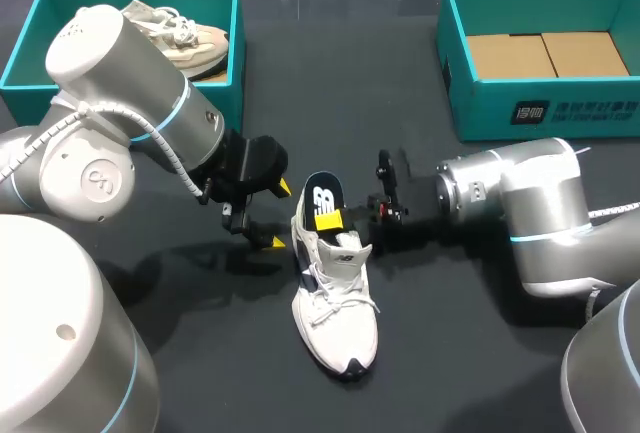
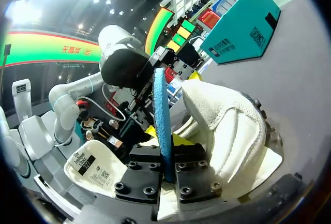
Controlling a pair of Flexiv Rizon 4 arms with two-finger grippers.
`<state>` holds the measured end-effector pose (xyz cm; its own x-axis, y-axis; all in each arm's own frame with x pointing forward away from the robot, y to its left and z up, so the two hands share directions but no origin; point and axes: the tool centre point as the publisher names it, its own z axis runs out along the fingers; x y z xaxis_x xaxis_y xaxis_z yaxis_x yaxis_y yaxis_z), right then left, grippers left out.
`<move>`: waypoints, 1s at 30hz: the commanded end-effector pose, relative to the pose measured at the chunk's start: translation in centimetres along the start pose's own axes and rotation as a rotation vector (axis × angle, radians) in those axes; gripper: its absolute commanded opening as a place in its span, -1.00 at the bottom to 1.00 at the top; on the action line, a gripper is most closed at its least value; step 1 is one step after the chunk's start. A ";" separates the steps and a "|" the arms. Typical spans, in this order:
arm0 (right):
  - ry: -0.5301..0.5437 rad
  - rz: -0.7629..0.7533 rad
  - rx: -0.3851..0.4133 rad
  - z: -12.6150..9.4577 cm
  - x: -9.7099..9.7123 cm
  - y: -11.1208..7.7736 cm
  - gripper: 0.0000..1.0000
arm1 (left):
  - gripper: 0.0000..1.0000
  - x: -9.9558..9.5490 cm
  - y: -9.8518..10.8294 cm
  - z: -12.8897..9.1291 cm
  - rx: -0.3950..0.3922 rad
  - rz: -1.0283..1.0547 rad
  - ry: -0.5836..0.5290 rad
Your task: Take the shoe out of the shoebox, open the shoe tongue, remove and reinsert the insole, then place the shoe into the shoebox
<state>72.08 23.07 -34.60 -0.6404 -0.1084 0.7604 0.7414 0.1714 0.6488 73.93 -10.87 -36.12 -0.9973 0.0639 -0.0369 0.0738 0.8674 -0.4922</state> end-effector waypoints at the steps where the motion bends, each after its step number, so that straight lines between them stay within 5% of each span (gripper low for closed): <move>1: -0.015 0.007 -0.012 0.2 0.4 -1.2 -1.00 | 1.00 0.1 0.0 0.0 -0.001 0.000 -0.001; 7: -0.023 -0.005 0.000 0.5 0.7 -0.8 -0.99 | 1.00 0.1 0.0 0.0 -0.001 0.000 -0.001; 9: -0.025 -0.012 0.009 0.6 0.8 -0.5 -0.42 | 1.00 0.1 0.0 0.0 -0.001 0.000 -0.001; 13: -0.031 -0.029 0.030 0.7 1.0 0.2 -0.14 | 1.00 0.1 0.0 0.0 -0.001 0.000 -0.001; 30: -0.080 -0.098 0.105 0.6 1.3 3.6 -0.21 | 1.00 0.1 0.0 0.0 -0.001 0.000 -0.001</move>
<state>73.43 24.02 -31.71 -0.7257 -0.0566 0.6857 0.6539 0.2535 0.7129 73.93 -10.87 -36.12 -0.9973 0.0639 -0.0369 0.0738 0.8674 -0.4922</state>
